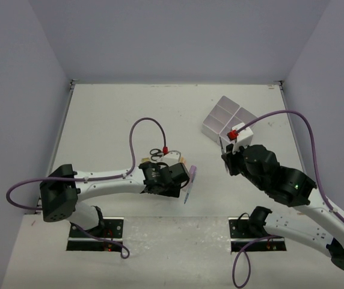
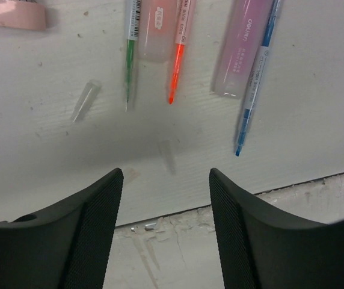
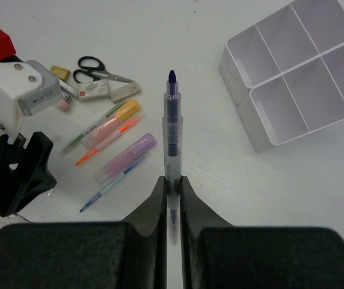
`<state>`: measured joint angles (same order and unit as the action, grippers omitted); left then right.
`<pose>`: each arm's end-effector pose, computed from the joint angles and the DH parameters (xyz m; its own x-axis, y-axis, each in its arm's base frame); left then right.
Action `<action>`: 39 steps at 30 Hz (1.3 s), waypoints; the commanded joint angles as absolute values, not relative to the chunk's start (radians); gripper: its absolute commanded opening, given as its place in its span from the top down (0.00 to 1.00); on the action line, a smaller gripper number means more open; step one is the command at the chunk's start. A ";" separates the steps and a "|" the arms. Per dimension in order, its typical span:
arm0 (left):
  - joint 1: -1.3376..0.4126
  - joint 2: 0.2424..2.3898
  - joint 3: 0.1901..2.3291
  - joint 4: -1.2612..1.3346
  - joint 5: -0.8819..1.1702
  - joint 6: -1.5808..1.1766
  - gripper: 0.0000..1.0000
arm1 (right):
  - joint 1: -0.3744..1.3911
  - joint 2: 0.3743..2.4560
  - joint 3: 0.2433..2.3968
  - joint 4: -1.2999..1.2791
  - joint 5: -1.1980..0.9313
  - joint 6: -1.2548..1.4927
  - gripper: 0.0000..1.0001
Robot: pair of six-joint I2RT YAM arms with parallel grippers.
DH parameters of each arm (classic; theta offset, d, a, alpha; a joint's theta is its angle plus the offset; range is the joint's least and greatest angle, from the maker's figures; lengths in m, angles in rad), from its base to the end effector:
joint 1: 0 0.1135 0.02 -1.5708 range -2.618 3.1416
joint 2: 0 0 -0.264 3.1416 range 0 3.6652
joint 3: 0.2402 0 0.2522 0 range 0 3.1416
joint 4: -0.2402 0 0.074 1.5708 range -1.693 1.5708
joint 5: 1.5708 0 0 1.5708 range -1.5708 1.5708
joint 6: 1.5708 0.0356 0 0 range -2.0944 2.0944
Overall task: Sort the stationery into containers
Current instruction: Close the pen cap on the pen.
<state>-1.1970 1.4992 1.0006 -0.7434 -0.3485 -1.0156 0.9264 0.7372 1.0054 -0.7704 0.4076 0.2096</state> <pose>0.1134 -0.2559 0.2107 -0.8915 0.0856 -0.4449 0.1463 0.9837 -0.1040 0.0944 0.1021 0.3624 -0.3921 -0.2038 -0.8970 -0.4536 0.8912 -0.0043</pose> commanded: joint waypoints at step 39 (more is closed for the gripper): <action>-1.255 1.683 0.973 -0.658 -0.349 -1.159 0.63 | 0.926 0.742 1.003 -0.761 0.430 0.232 1.00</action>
<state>-1.2507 1.6689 0.9757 -0.7057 -0.3470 -1.1416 0.9264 0.7339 1.0054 -0.7708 0.4108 0.2109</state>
